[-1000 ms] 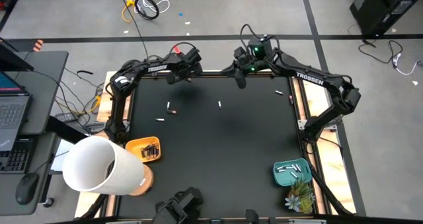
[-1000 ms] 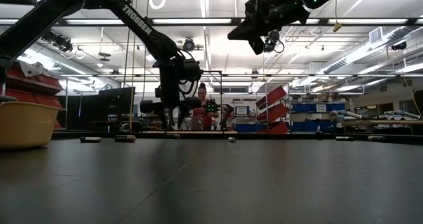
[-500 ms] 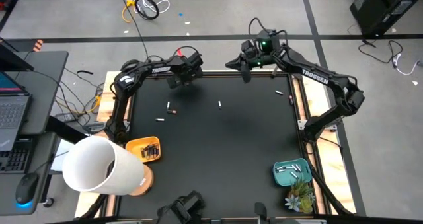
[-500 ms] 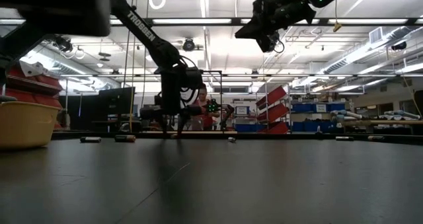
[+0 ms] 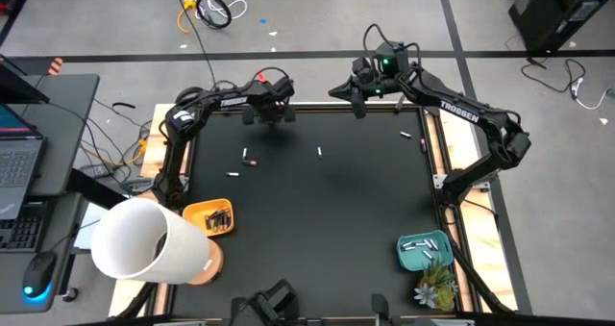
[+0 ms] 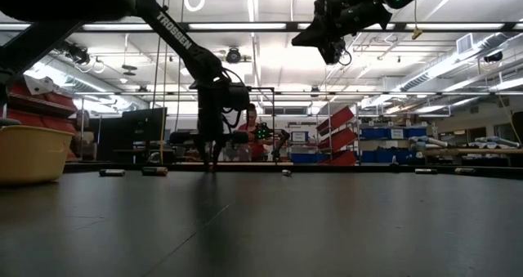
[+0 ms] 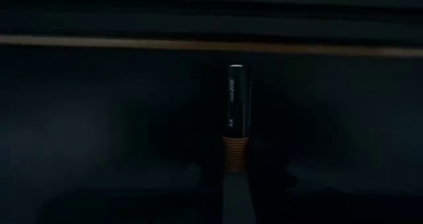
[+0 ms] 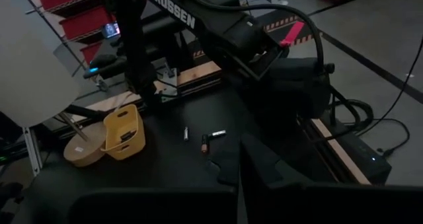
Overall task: Sort batteries
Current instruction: Put the black battery into the yellow bin
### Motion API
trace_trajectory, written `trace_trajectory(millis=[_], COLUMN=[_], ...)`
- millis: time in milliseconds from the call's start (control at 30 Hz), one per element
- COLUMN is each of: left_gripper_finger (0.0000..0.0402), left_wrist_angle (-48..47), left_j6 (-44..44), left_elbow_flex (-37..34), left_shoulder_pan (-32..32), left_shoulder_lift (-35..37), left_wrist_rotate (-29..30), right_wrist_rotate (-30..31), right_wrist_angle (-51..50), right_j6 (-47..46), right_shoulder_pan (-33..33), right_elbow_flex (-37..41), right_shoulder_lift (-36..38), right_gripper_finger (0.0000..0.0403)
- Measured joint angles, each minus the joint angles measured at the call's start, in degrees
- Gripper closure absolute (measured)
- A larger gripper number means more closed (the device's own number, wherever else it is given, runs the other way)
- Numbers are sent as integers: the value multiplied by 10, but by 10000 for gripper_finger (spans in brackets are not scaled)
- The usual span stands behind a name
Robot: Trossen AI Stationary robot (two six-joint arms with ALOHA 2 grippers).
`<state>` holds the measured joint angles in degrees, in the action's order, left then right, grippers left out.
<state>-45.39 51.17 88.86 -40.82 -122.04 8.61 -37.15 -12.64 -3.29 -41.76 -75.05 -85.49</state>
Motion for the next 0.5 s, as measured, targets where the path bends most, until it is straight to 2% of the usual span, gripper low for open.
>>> trace_trajectory(millis=[233,500], left_gripper_finger=[353,353], left_wrist_angle=[-8,-8], left_j6=[-46,-131], left_elbow_flex=[-2,-2], left_shoulder_pan=[1,20], left_shoulder_lift=[8,87], left_wrist_rotate=[-24,13], right_wrist_rotate=[0,0], right_wrist_angle=[0,0], right_j6=[0,4], right_shoulder_pan=[0,-1], right_elbow_flex=[0,0], right_shoulder_lift=[0,0], right_gripper_finger=[400,400])
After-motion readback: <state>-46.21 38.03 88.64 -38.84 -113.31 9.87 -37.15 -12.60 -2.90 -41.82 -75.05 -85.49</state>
